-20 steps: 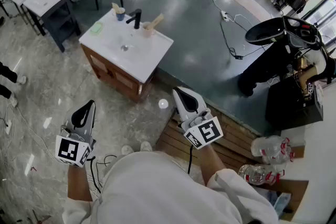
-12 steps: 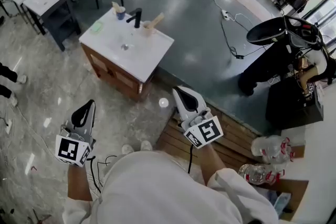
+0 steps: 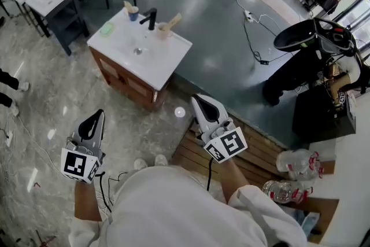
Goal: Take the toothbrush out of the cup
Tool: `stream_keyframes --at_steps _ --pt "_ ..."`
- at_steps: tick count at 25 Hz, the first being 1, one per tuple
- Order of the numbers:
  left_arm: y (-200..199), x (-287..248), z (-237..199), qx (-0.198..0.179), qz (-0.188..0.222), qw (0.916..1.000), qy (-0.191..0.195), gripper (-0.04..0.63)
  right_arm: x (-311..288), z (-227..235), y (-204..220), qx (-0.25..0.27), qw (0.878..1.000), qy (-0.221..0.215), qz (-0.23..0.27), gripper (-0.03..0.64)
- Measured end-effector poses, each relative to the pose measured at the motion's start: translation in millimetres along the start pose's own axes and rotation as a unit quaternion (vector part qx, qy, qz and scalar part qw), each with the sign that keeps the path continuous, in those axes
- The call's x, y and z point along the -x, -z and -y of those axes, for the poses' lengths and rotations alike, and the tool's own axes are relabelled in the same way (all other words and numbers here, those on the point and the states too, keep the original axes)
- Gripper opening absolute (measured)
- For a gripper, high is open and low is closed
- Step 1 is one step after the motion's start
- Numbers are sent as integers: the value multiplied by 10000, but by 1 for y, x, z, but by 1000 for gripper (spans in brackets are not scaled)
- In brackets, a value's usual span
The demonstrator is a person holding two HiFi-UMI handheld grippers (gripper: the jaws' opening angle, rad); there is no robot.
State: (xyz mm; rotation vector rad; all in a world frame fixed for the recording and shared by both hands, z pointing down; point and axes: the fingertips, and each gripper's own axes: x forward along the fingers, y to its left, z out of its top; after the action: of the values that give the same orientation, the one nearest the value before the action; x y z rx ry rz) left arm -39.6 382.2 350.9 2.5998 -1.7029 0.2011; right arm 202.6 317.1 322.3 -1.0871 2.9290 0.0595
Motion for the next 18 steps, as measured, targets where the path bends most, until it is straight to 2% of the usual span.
stream_keyframes --at_steps 18 --pt "16 4 -24 -1 -22 9999 166 0 -14 -22 11 105 9998 156 -40 -2"
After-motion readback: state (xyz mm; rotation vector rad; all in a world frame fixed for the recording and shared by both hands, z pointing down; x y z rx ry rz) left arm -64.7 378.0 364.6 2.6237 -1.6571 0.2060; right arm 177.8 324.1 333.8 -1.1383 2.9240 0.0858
